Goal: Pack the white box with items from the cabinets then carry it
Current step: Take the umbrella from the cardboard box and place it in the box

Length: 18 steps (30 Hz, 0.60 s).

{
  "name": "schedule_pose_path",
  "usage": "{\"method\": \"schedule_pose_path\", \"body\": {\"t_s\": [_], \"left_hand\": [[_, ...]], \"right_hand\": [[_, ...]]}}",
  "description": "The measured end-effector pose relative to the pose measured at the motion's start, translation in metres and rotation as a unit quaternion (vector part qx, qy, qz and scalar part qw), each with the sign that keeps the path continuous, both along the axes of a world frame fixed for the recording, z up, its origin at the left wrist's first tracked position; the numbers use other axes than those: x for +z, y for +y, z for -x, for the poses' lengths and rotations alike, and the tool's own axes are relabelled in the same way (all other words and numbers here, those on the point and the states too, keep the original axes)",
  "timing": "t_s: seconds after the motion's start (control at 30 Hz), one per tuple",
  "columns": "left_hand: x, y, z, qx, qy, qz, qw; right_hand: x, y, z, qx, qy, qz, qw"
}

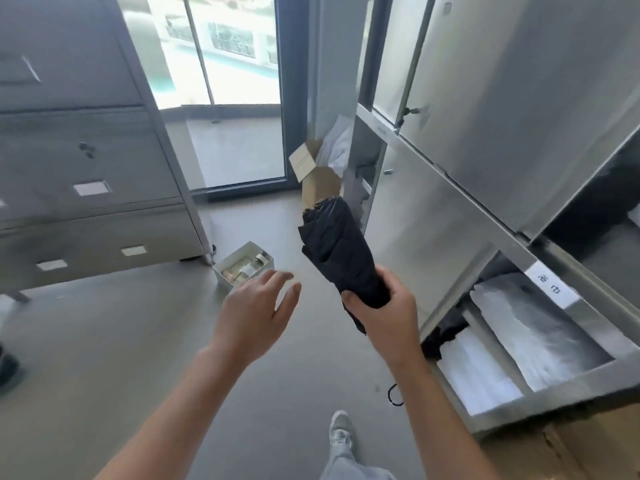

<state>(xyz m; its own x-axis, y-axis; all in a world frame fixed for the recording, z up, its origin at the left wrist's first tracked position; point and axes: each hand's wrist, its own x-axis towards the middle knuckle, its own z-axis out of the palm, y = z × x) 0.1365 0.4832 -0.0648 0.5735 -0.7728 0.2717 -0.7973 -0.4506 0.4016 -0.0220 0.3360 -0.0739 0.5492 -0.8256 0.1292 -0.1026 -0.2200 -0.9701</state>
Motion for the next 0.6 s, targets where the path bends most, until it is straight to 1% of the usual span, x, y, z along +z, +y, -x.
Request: {"method": "schedule_pose_path", "body": {"t_s": [0.23,0.33,0.43,0.6], "left_hand": [[-0.002,-0.017,-0.098,0.089,-0.022,-0.019,0.996],[0.004,-0.033,-0.145,0.122,-0.033,-0.033,0.991],[0.010,-0.048,-0.186,0.158,-0.046,-0.029,0.986],[0.005,-0.047,-0.239,0.216,-0.012,-0.037,0.976]], "right_hand": [[-0.022,-0.055,-0.122,0.078,0.010,-0.014,0.997],[-0.020,-0.083,-0.182,0.119,0.016,-0.021,0.993],[-0.019,-0.108,-0.235,0.165,0.010,-0.026,0.986],[-0.023,-0.126,-0.320,0.223,0.036,0.000,0.974]]}}
